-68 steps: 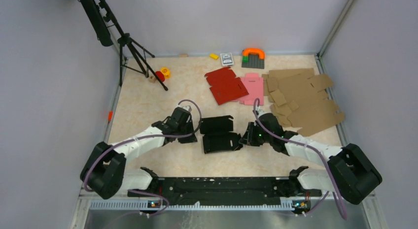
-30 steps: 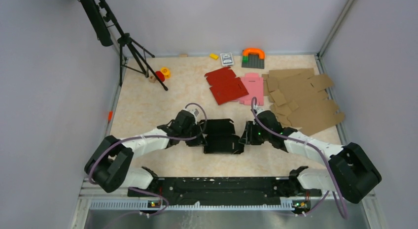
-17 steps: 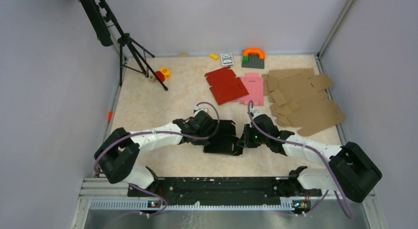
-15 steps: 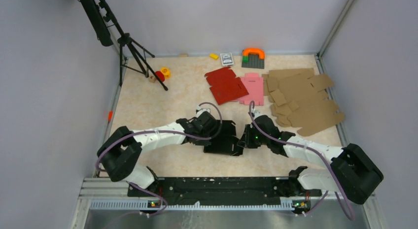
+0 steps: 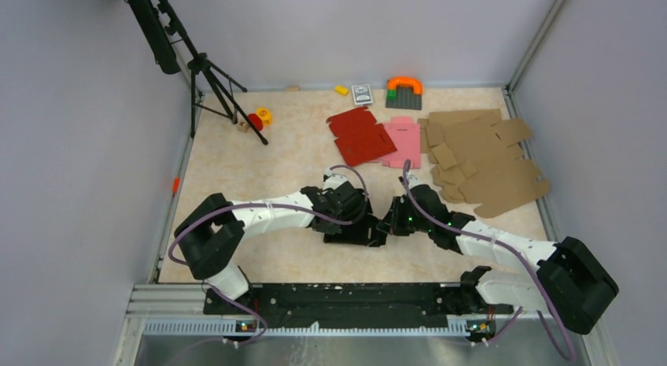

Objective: Fold the paper box
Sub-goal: Fold the paper box at the center of the board.

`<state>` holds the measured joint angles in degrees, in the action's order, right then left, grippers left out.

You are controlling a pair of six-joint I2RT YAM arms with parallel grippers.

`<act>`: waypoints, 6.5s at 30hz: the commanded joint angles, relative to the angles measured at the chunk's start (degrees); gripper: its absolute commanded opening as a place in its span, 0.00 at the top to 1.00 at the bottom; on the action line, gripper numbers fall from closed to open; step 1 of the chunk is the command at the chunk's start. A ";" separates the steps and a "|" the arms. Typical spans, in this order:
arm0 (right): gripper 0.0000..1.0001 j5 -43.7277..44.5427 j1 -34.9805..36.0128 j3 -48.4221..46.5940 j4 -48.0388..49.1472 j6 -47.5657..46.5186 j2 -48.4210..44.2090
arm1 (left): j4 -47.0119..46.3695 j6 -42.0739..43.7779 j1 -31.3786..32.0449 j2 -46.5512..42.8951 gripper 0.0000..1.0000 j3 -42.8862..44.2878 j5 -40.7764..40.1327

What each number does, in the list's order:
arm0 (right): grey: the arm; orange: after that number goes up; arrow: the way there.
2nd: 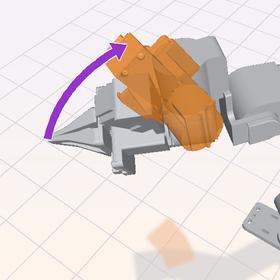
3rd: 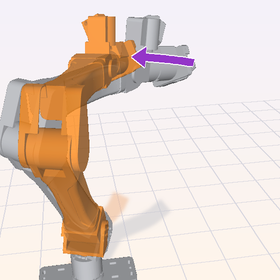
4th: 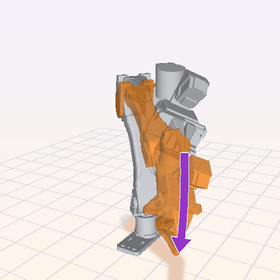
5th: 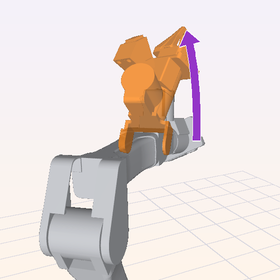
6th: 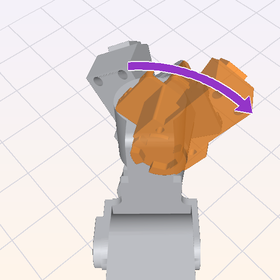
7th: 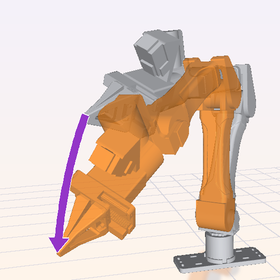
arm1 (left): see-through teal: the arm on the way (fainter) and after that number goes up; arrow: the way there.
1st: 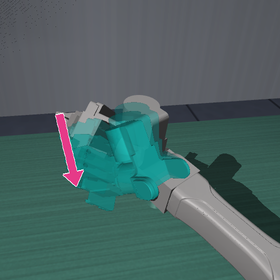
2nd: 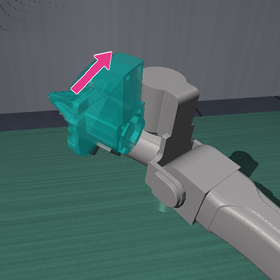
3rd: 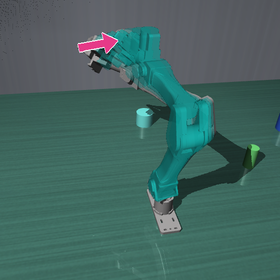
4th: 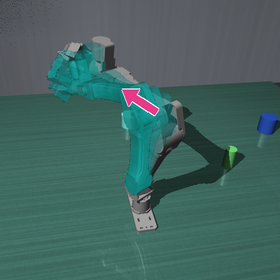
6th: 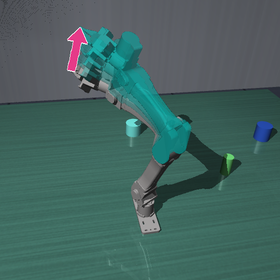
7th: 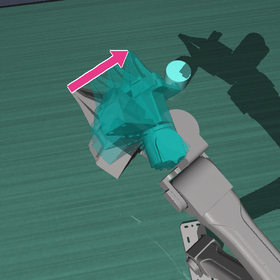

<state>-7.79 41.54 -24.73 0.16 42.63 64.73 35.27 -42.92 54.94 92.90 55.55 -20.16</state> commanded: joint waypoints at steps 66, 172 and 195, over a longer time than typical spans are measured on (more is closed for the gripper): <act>1.00 -0.98 -7.09 -15.76 17.48 1.58 26.67 | -3.99 11.84 -8.72 10.61 1.00 14.94 -12.55; 1.00 9.73 -0.54 -17.17 11.23 0.27 25.27 | -6.78 11.36 -9.45 12.74 1.00 13.72 -2.67; 1.00 25.84 4.36 -32.92 -15.61 2.90 34.50 | -5.62 10.84 -9.67 13.00 1.00 14.08 -2.93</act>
<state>14.52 45.23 -55.55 -9.23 44.71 96.20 29.17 -30.92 44.27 105.91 69.36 -25.12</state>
